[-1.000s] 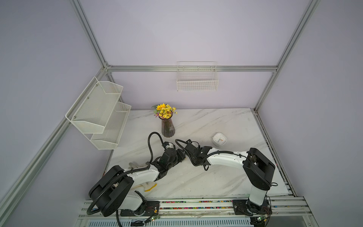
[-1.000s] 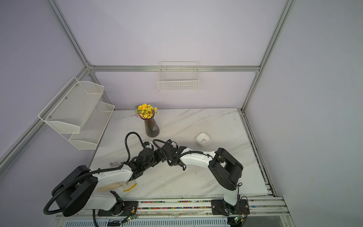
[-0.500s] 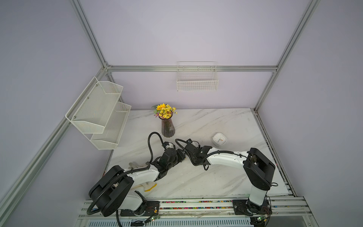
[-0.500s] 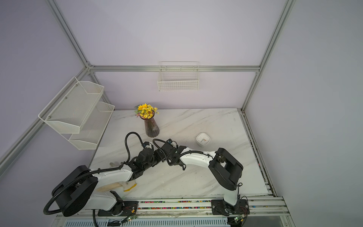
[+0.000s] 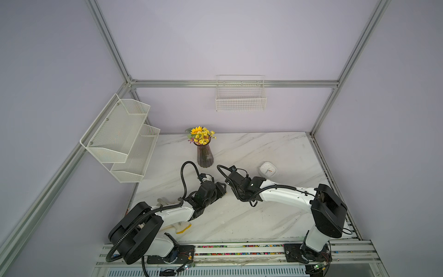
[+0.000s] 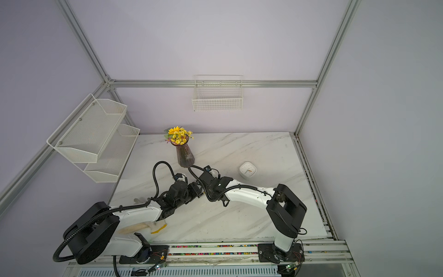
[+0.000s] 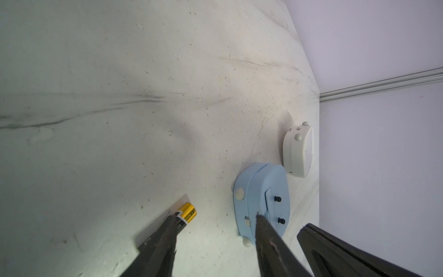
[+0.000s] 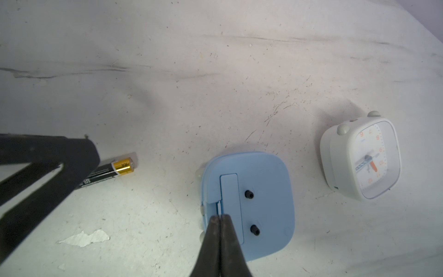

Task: Insert the battery into the alarm
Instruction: Remove the cover from the alarm.

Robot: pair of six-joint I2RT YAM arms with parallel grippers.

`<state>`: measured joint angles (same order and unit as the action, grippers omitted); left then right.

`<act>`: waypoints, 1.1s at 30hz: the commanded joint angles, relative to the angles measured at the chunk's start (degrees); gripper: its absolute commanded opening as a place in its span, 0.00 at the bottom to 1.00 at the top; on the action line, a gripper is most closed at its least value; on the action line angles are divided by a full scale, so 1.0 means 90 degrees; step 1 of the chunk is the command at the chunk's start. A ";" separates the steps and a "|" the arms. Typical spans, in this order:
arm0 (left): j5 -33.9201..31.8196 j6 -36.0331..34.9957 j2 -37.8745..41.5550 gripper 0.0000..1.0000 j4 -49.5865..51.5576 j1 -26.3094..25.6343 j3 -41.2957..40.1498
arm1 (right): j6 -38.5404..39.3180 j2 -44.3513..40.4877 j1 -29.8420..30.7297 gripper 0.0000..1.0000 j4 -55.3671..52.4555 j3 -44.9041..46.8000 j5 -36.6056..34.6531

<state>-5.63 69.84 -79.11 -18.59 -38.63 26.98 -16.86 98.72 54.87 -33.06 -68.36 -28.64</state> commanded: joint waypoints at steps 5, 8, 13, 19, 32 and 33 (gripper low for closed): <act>-0.0083 -0.0114 0.0128 0.54 -0.0015 0.0052 -0.0002 | 0.0207 0.0397 0.0033 0.25 0.0050 0.0000 -0.0175; -0.0051 -0.0114 0.0102 0.54 -0.0012 0.0061 0.0010 | 0.0271 0.0556 0.0028 0.26 0.0023 -0.0065 -0.0199; -0.0002 -0.0124 0.0042 0.54 -0.0012 0.0054 0.0044 | 0.0313 0.0719 0.0032 0.26 -0.0031 -0.0107 -0.0419; 0.0037 -0.0124 0.0001 0.54 -0.0022 0.0064 0.0060 | 0.0292 0.0817 0.0026 0.26 -0.0145 -0.0170 -0.0630; 0.0049 -0.0114 -0.0009 0.54 -0.0030 0.0064 0.0066 | 0.0242 0.0945 0.0026 0.20 -0.0252 -0.0234 -0.0743; 0.0049 -0.0114 -0.0009 0.54 -0.0023 0.0064 0.0066 | 0.0242 0.0963 0.0034 0.20 -0.0257 -0.0235 -0.0758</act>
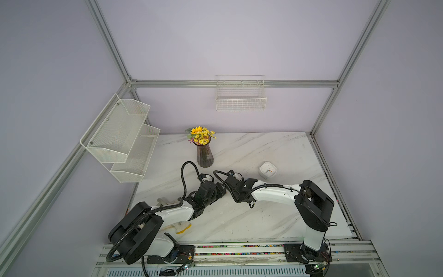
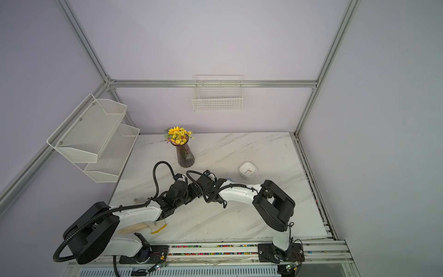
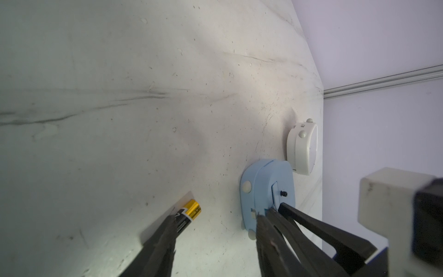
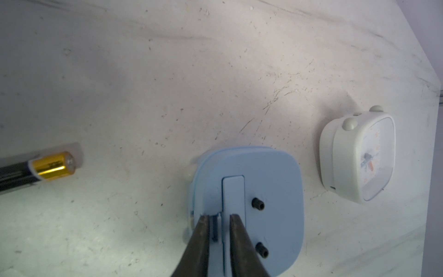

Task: Insert the battery into the alarm
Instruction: Remove the cover from the alarm.

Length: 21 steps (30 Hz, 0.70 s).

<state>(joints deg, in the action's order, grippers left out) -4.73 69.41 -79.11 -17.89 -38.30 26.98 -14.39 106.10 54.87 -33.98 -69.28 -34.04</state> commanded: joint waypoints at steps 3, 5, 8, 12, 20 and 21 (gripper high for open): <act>-0.0060 -0.0065 0.0001 0.54 -0.0100 0.0026 0.0077 | -0.0079 0.0188 0.0035 0.18 -0.0199 -0.0174 -0.0218; -0.0060 -0.0065 0.0007 0.54 -0.0101 0.0028 0.0070 | -0.0117 0.0212 0.0028 0.16 -0.0247 -0.0207 -0.0265; -0.0060 -0.0065 0.0004 0.54 -0.0097 0.0028 0.0070 | -0.0149 0.0220 0.0029 0.10 -0.0297 -0.0228 -0.0290; -0.0060 -0.0065 0.0001 0.54 -0.0100 0.0028 0.0085 | -0.0178 0.0224 0.0029 0.03 -0.0346 -0.0269 -0.0345; -0.0050 -0.0074 -0.0035 0.54 -0.0112 0.0028 0.0088 | -0.0221 0.0060 0.0031 0.00 -0.0356 -0.0290 -0.0555; -0.0041 -0.0073 -0.0038 0.54 -0.0118 0.0036 0.0088 | -0.0237 0.0042 0.0028 0.00 -0.0356 -0.0283 -0.0594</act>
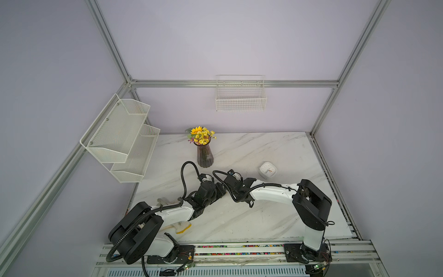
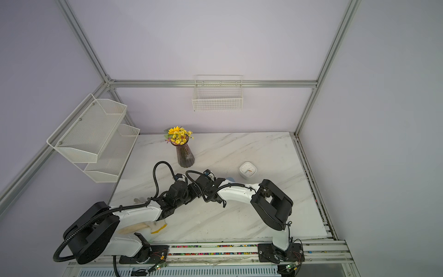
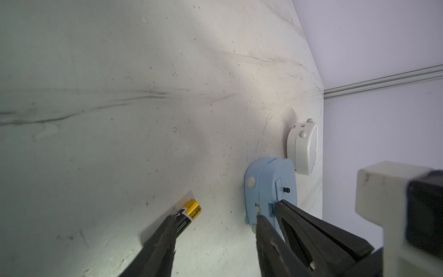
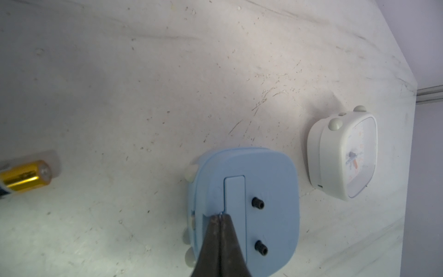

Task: Insert the battery into the alarm
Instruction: Remove the cover from the alarm.

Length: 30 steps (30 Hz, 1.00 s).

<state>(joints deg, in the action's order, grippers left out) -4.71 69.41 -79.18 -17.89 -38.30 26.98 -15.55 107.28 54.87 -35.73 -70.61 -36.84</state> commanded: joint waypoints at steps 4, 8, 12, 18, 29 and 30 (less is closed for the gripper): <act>-0.0025 -0.0075 -0.0050 0.54 -0.0135 0.0028 0.0092 | -0.0137 -0.0162 0.0028 0.00 -0.0154 -0.0150 -0.0423; 0.0024 -0.0065 -0.0079 0.54 -0.0166 0.0028 0.0088 | -0.0192 -0.0219 -0.0017 0.00 -0.0150 -0.0150 -0.0525; 0.0052 -0.0065 -0.0109 0.54 -0.0198 0.0028 0.0095 | -0.0239 -0.0380 -0.0053 0.00 -0.0074 -0.0170 -0.0481; 0.0123 -0.0065 -0.0138 0.54 -0.0286 0.0028 0.0088 | -0.0343 -0.0584 -0.0264 0.00 -0.0019 -0.0128 -0.0414; 0.0517 -0.0172 -0.0430 0.54 -0.0529 0.0030 0.0230 | -0.0561 -0.1279 -0.0665 0.00 0.0437 0.0231 0.0579; 0.0650 -0.0224 -0.0490 0.54 -0.0517 0.0028 0.0326 | -0.0667 -0.1393 -0.0811 0.00 0.0510 0.0315 0.0737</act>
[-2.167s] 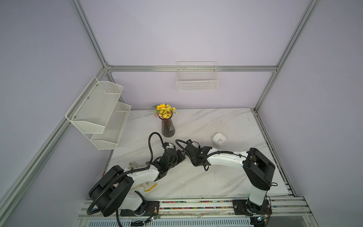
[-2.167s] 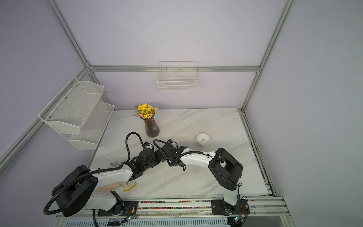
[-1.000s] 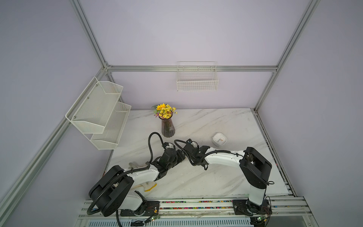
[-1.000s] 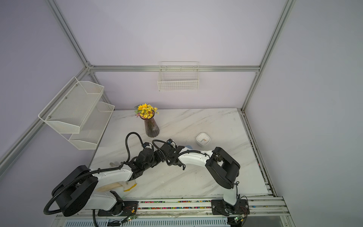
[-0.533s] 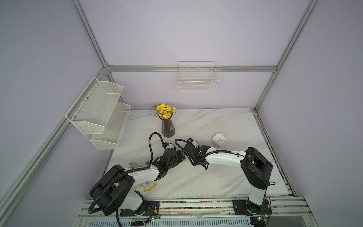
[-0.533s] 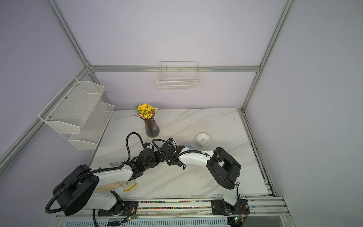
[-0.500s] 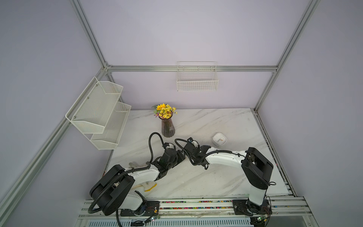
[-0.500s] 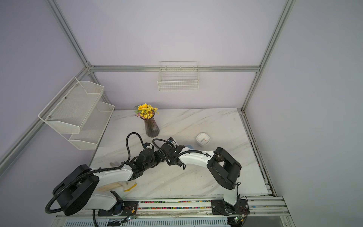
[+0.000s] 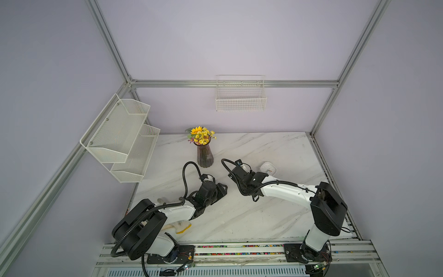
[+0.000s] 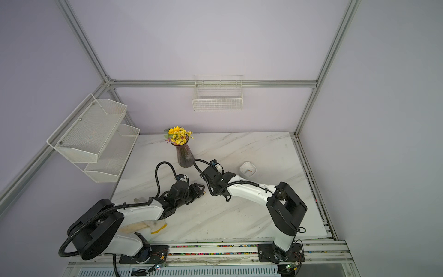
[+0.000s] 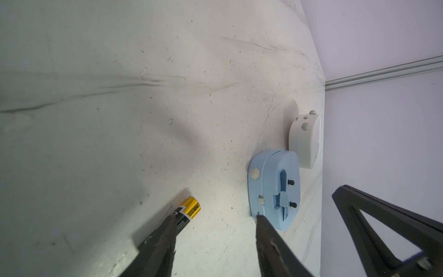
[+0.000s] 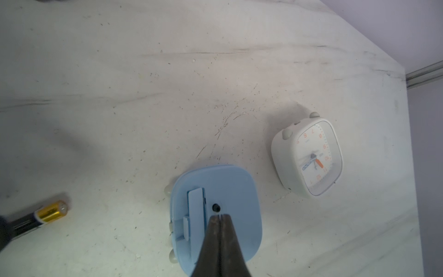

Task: Insert the battery into the alarm
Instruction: Remove the cover from the alarm.

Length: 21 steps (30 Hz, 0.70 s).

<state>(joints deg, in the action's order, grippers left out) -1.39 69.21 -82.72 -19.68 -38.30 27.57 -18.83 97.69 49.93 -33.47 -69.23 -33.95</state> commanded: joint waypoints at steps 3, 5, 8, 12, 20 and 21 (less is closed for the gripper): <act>0.0604 -0.0250 -0.0304 0.53 -0.0282 0.0002 0.0586 | -0.0632 -0.0776 -0.0915 0.05 0.0598 0.0528 0.1134; 0.0709 -0.0239 -0.0470 0.52 -0.0251 -0.0081 0.0804 | -0.0819 -0.1109 -0.1380 0.09 0.0962 0.0865 0.1611; 0.0651 -0.0282 -0.0722 0.50 -0.0059 -0.0309 0.1234 | -0.1116 -0.1395 -0.1975 0.16 0.1376 0.1249 0.2110; 0.0512 -0.0448 -0.1125 0.41 0.0372 -0.0630 0.1879 | -0.1395 -0.1319 -0.2619 0.16 0.1749 0.1519 0.2778; -0.0196 -0.0619 -0.1513 0.35 0.1538 -0.1030 0.2748 | -0.1570 -0.0700 -0.2960 0.14 0.2172 0.1598 0.3328; -0.0284 -0.0621 -0.1541 0.36 0.1688 -0.1055 0.2834 | -0.1570 -0.0646 -0.2953 0.14 0.2191 0.1598 0.3307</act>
<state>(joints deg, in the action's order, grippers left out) 0.27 65.14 -96.27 -9.32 -47.13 50.33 -31.29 91.02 23.29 -16.80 -55.18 -6.35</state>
